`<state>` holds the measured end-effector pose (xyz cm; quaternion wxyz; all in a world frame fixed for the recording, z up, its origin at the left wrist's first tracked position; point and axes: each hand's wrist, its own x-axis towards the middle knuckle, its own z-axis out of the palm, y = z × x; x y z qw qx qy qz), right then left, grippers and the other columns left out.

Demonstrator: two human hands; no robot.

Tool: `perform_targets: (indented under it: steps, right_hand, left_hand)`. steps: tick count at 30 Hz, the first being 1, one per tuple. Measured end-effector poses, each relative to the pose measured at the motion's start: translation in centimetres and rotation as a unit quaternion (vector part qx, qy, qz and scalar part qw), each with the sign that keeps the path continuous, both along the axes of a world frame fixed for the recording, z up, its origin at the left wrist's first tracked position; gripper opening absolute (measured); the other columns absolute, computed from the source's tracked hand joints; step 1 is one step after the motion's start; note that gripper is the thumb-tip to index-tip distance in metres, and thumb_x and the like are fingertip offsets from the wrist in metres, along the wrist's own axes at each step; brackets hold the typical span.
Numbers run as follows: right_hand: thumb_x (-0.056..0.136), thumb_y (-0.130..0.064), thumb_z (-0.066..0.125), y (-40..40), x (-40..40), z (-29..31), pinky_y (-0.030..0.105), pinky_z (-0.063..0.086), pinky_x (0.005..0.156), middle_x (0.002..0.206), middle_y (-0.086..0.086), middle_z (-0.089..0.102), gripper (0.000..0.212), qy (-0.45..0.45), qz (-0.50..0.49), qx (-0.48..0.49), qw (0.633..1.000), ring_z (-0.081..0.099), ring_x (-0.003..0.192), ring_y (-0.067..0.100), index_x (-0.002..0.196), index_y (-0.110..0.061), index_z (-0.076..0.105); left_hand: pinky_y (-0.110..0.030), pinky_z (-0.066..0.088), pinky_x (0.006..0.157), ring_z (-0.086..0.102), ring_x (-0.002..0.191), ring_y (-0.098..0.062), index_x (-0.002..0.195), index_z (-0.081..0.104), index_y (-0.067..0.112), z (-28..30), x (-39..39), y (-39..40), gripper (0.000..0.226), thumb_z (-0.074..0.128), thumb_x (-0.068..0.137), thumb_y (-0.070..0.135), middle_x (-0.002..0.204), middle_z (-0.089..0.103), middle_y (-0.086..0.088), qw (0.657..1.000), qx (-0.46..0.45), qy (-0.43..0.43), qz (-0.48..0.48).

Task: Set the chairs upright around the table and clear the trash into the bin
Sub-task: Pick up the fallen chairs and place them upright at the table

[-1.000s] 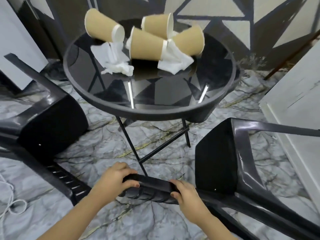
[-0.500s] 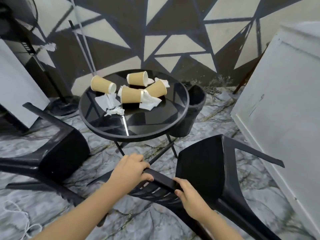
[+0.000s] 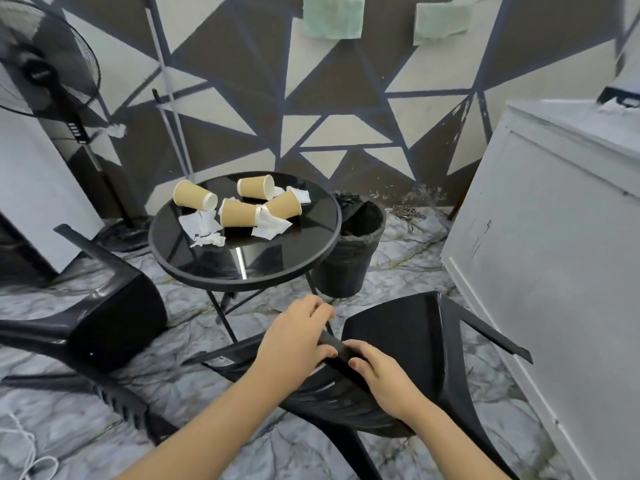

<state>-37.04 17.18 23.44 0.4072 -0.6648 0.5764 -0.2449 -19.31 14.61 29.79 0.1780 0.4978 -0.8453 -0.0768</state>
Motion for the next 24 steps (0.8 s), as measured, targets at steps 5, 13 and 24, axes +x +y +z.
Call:
perform_targets:
  steps: [5,13,24]
  right_hand:
    - [0.097,-0.02,0.041,2.4,-3.9,0.9,-0.001,0.034,0.078,0.114,-0.019,0.058,0.03,0.002,-0.031,-0.019,0.999,0.046,0.101,-0.019,0.113,-0.044,0.047]
    - [0.085,-0.048,0.056,6.4,-9.5,2.2,0.036,0.04,0.104,0.123,-0.022,0.058,0.033,-0.04,-0.088,-0.017,0.995,0.05,0.116,-0.004,0.117,-0.05,0.049]
    - [0.077,-0.045,0.067,8.4,-11.2,9.0,-0.002,0.029,0.09,0.124,-0.029,0.047,0.055,-0.022,-0.114,-0.173,0.978,0.039,0.117,-0.015,0.126,-0.045,0.044]
  left_hand:
    - [-0.022,0.035,0.102,0.039,0.121,0.003,0.133,0.033,0.042,0.7,1.2,2.1,0.065,0.068,0.078,0.039,0.132,0.042,0.022,0.992,0.074,0.073,-0.075]
    - [-0.003,0.029,0.092,0.031,0.12,0.017,0.124,0.017,0.068,1.4,1.4,4.3,0.071,0.067,0.076,0.05,0.128,0.036,0.038,0.979,0.164,0.065,-0.102]
    - [-0.014,0.022,0.106,0.028,0.129,0.005,0.14,0.022,0.045,2.9,-7.6,7.1,0.08,0.066,0.073,0.057,0.144,0.034,0.024,0.973,0.104,0.079,-0.193]
